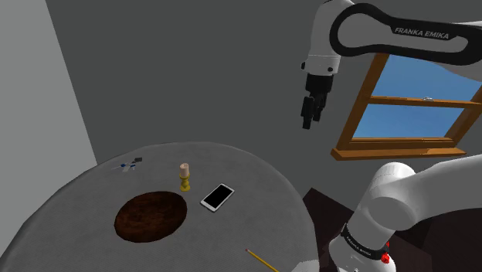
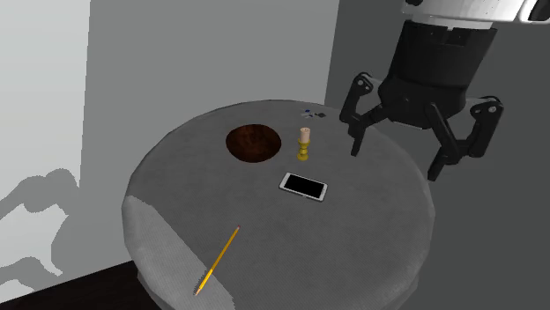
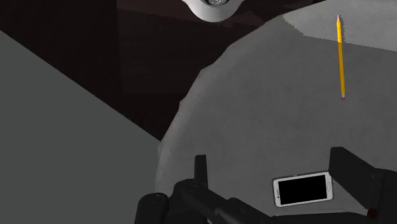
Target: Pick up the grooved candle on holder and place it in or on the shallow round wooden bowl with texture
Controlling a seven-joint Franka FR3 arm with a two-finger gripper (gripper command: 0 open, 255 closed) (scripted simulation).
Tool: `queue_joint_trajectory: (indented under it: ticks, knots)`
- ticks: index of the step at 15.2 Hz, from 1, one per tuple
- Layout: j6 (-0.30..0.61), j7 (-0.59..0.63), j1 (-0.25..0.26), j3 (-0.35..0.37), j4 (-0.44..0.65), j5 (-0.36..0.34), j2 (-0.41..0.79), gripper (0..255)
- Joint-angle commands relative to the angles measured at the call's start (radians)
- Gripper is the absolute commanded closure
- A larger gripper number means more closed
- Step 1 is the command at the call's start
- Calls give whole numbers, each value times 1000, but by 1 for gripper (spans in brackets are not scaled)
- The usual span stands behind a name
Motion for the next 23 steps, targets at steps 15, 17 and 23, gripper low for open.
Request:
queue_joint_trajectory:
  ticks: [15, 17, 23]
  knots:
    - [364, 41, 67, 123, 73, 32, 411, 0]
    - [405, 49, 75, 140, 104, 27, 478, 0]
    - [502, 80, 99, 187, 222, -8, 686, 0]
